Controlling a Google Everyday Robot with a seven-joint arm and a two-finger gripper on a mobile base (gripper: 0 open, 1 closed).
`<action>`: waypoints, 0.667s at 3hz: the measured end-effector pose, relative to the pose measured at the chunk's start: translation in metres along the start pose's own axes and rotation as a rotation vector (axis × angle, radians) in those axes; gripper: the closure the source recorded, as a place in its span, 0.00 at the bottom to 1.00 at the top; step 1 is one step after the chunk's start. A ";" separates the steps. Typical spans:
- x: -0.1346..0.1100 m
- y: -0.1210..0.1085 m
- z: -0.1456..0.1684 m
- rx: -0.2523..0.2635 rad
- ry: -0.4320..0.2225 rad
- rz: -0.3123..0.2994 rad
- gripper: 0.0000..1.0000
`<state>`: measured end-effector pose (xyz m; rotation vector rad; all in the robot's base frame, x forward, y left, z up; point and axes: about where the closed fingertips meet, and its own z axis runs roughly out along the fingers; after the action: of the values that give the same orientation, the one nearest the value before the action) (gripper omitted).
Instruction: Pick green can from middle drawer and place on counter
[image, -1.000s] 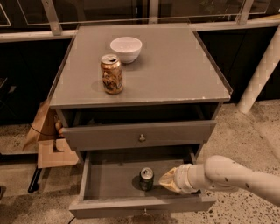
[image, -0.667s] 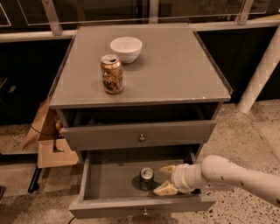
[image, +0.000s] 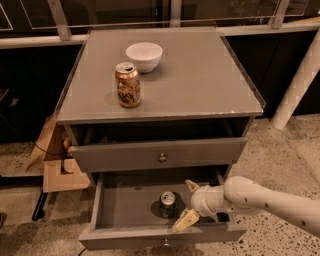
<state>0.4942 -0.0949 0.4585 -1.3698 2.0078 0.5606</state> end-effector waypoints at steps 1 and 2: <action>-0.001 -0.007 0.015 -0.008 -0.014 0.019 0.01; -0.001 -0.012 0.030 -0.013 -0.035 0.053 0.17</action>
Offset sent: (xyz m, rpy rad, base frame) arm 0.0322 0.0214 -0.0325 0.0832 0.0480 -0.0592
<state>0.5140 -0.0791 0.4379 -1.3086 2.0202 0.6179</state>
